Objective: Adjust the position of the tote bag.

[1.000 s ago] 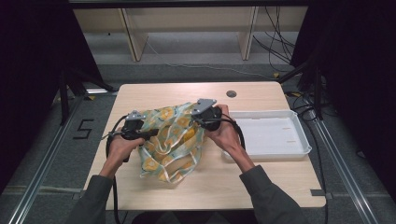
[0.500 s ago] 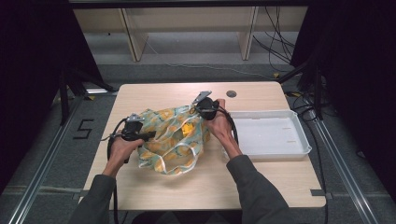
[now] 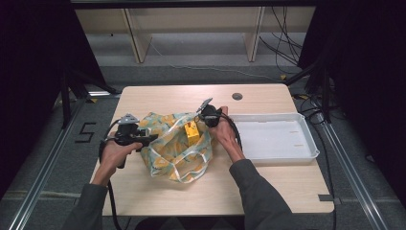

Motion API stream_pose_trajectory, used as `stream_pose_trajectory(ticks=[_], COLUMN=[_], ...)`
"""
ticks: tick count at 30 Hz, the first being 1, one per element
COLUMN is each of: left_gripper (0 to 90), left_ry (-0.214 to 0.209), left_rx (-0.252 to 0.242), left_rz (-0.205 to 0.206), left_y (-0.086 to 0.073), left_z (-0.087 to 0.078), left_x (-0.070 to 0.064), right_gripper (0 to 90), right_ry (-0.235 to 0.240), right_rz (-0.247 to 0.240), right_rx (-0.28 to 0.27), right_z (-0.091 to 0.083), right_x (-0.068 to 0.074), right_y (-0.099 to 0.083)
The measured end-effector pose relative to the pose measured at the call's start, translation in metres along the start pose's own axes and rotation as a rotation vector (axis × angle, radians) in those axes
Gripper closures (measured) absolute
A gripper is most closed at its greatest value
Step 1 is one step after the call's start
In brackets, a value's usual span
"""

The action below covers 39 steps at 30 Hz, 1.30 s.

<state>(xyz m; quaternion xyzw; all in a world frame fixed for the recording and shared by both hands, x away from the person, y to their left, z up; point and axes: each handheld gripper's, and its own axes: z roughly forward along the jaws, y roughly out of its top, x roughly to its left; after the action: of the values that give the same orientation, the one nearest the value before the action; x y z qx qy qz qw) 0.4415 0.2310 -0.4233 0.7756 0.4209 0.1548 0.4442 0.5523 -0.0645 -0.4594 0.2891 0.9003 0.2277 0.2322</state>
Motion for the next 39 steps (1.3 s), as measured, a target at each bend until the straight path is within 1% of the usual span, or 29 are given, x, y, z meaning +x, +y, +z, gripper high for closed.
stream_pose_trajectory(ticks=[1, 2, 3, 4, 5, 7, 8, 9, 10, 11, 12, 15, 17, 19, 22, 23, 25, 26, 27, 29, 30, 31, 32, 34, 35, 36, 37, 38, 39], left_gripper=[52.3, 52.1, 51.7, 50.5, 49.0, 46.8, 46.0, 45.3, 44.8, 44.2, 44.1, 44.2, 42.6, 41.4, 42.5, 43.1, 43.1, 42.9, 42.3, 42.1, 44.2, 51.4, 62.6, 78.1, 83.1, 86.3, 87.8, 88.2, 88.3], left_ry=[0.0, 0.002, 0.006, -0.004, -0.023, -0.028, -0.016, -0.016, -0.025, -0.023, -0.005, -0.015, 0.001, 0.015, -0.012, -0.017, -0.008, 0.001, 0.004, 0.031, 0.05, 0.056, 0.058, 0.066, 0.074, 0.075, 0.073, 0.067, 0.056], left_rx=[-0.017, -0.017, -0.03, -0.045, -0.054, -0.024, 0.014, 0.026, 0.009, 0.002, -0.014, -0.038, -0.044, -0.058, -0.056, -0.02, 0.034, 0.08, 0.114, 0.164, 0.185, 0.211, 0.216, 0.224, 0.226, 0.23, 0.234, 0.244, 0.252], left_rz=[0.007, 0.023, 0.033, 0.039, 0.024, 0.031, 0.056, 0.053, 0.016, -0.004, -0.013, 0.003, 0.048, 0.077, 0.128, 0.162, 0.192, 0.213, 0.219, 0.214, 0.212, 0.227, 0.239, 0.202, 0.194, 0.189, 0.157, 0.139, 0.127], left_y=[0.004, 0.006, 0.009, 0.011, 0.013, 0.016, 0.016, 0.016, 0.014, 0.013, 0.012, 0.011, 0.015, 0.019, 0.02, 0.019, 0.013, 0.01, 0.006, -0.002, -0.006, -0.01, -0.014, -0.02, -0.022, -0.024, -0.027, -0.03, -0.033], left_z=[-0.007, -0.009, -0.012, -0.013, -0.013, -0.011, -0.009, -0.008, -0.006, -0.007, -0.007, -0.01, -0.014, -0.018, -0.019, -0.015, -0.004, 0.004, 0.013, 0.029, 0.037, 0.043, 0.048, 0.055, 0.058, 0.059, 0.061, 0.062, 0.064], left_x=[-0.004, -0.006, -0.011, -0.015, -0.018, -0.021, -0.02, -0.019, -0.016, -0.012, -0.01, -0.016, -0.022, -0.031, -0.044, -0.048, -0.051, -0.049, -0.047, -0.039, -0.036, -0.032, -0.028, -0.021, -0.017, -0.014, -0.011, -0.008, -0.004], right_gripper=[90.0, 90.0, 90.0, 90.0, 90.0, 90.0, 90.0, 90.0, 90.0, 90.0, 90.0, 90.0, 90.0, 90.0, 90.0, 90.0, 90.0, 90.0, 90.0, 89.7, 89.5, 89.3, 88.9, 88.8, 88.8, 88.8, 88.8, 88.8, 88.8], right_ry=[0.006, 0.016, 0.013, 0.012, 0.007, 0.005, 0.008, 0.005, 0.003, 0.008, 0.003, 0.008, 0.009, 0.01, 0.013, 0.013, 0.011, 0.012, 0.015, 0.018, 0.017, 0.014, 0.021, 0.019, 0.024, 0.026, 0.026, 0.029, 0.035], right_rz=[0.0, 0.004, 0.003, 0.002, -0.001, 0.0, 0.002, 0.012, 0.011, 0.018, 0.014, 0.01, 0.022, 0.022, 0.026, 0.027, 0.027, 0.03, 0.031, 0.037, 0.034, 0.016, 0.02, 0.025, 0.025, 0.022, 0.024, 0.021, 0.035], right_rx=[-0.002, -0.005, -0.009, -0.01, -0.008, -0.009, -0.005, -0.002, 0.003, 0.002, 0.001, -0.011, -0.008, -0.006, -0.007, -0.007, -0.007, -0.01, -0.011, -0.011, -0.013, -0.022, -0.02, -0.017, -0.013, -0.01, -0.005, -0.001, 0.013], right_z=[0.0, -0.001, -0.001, -0.002, -0.003, -0.002, -0.003, -0.002, -0.002, -0.001, -0.002, -0.003, -0.004, -0.003, -0.003, -0.004, -0.004, -0.004, -0.004, -0.004, -0.004, -0.004, -0.004, -0.003, -0.003, -0.002, -0.001, 0.0, 0.0], right_x=[0.0, 0.0, 0.0, 0.0, 0.0, 0.0, -0.001, -0.001, -0.002, -0.003, -0.005, -0.006, -0.006, -0.006, -0.006, -0.006, -0.006, -0.006, -0.007, -0.006, -0.006, -0.008, -0.008, -0.008, -0.008, -0.008, -0.007, -0.007, -0.005], right_y=[0.0, 0.0, 0.0, 0.001, 0.001, 0.001, 0.001, 0.0, -0.001, -0.002, -0.003, -0.004, -0.003, -0.004, -0.005, -0.005, -0.005, -0.005, -0.005, -0.005, -0.005, -0.005, -0.005, -0.006, -0.007, -0.008, -0.008, -0.009, -0.009])
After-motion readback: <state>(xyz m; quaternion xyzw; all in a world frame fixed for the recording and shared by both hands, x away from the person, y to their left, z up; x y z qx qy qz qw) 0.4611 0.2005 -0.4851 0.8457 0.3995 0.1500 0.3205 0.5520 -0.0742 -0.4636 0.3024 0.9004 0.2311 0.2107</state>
